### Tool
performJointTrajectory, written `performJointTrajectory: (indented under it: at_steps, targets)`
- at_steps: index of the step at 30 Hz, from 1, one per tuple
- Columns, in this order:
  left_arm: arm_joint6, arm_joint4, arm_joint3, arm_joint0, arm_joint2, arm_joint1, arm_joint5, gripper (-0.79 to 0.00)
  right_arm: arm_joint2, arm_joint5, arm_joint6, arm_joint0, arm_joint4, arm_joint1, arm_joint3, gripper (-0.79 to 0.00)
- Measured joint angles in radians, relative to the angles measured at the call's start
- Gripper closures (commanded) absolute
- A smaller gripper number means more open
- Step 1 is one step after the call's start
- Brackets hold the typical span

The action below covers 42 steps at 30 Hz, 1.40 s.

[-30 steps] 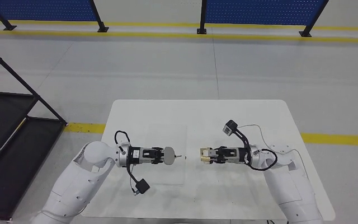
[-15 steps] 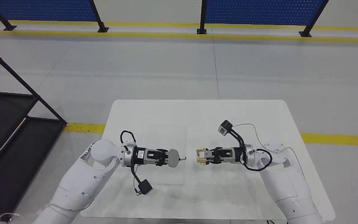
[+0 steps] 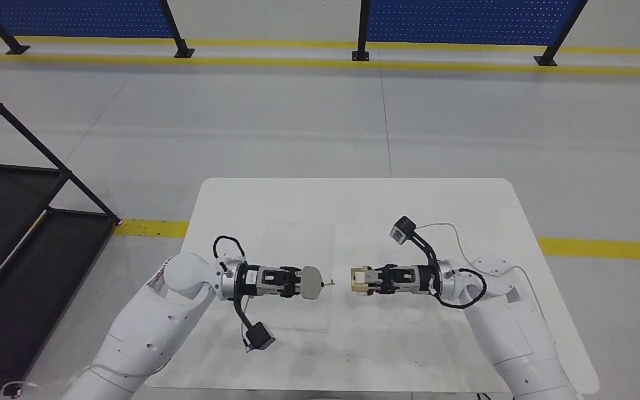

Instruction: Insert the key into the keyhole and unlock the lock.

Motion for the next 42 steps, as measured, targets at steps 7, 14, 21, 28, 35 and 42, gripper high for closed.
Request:
performJointTrajectory:
  at_steps: [7, 14, 21, 28, 35, 42]
  targets:
    - [0.026, -0.002, 0.023, -0.023, 0.025, -0.002, 0.025, 0.0, -0.029, -0.008, 0.055, 0.022, 0.045, 0.003, 0.01, 0.0]
    - [0.038, -0.006, 0.043, -0.043, 0.052, -0.005, 0.042, 0.0, -0.054, -0.019, 0.069, 0.045, 0.045, 0.007, 0.016, 0.0]
    - [0.03, -0.008, 0.052, -0.058, 0.077, -0.009, 0.058, 0.0, -0.067, -0.022, 0.053, 0.047, 0.035, 0.013, 0.007, 0.0]
    - [0.019, -0.001, 0.058, -0.068, 0.092, -0.01, 0.065, 0.0, -0.081, -0.022, 0.042, 0.042, 0.045, 0.018, -0.006, 0.0]
    - [0.006, -0.003, 0.059, -0.07, 0.1, -0.01, 0.074, 0.0, -0.093, -0.018, 0.036, 0.043, 0.056, 0.023, -0.01, 0.0]
    - [-0.004, -0.002, 0.061, -0.071, 0.104, -0.01, 0.081, 0.0, -0.101, -0.018, 0.028, 0.044, 0.068, 0.027, -0.011, 0.0]
